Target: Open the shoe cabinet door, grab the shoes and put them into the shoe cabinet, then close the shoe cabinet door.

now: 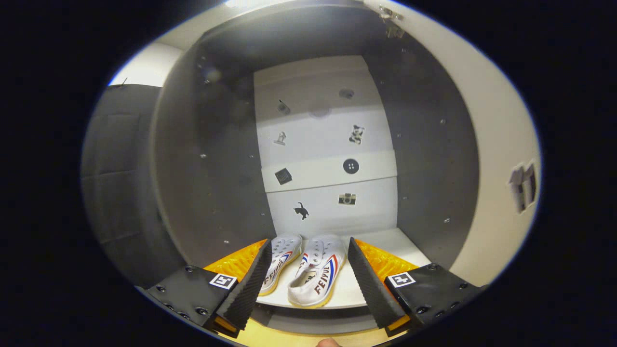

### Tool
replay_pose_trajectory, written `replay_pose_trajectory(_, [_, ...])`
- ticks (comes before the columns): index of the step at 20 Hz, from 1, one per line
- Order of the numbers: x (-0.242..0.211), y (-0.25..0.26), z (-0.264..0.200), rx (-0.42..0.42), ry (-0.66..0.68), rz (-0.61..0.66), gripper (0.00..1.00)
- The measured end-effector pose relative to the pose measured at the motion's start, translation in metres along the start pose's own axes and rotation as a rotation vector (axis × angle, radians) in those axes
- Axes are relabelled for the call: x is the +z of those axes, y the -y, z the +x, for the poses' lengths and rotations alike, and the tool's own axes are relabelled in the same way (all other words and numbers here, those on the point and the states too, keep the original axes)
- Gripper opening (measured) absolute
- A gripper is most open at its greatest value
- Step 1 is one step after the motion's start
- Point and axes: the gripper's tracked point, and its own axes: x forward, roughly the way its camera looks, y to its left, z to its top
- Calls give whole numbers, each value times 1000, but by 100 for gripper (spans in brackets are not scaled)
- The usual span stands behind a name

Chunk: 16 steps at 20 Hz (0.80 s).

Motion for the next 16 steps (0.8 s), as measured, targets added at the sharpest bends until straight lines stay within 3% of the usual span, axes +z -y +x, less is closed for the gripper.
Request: replay_pose_trajectory(16, [23,-5,-228,52,43,-51,97])
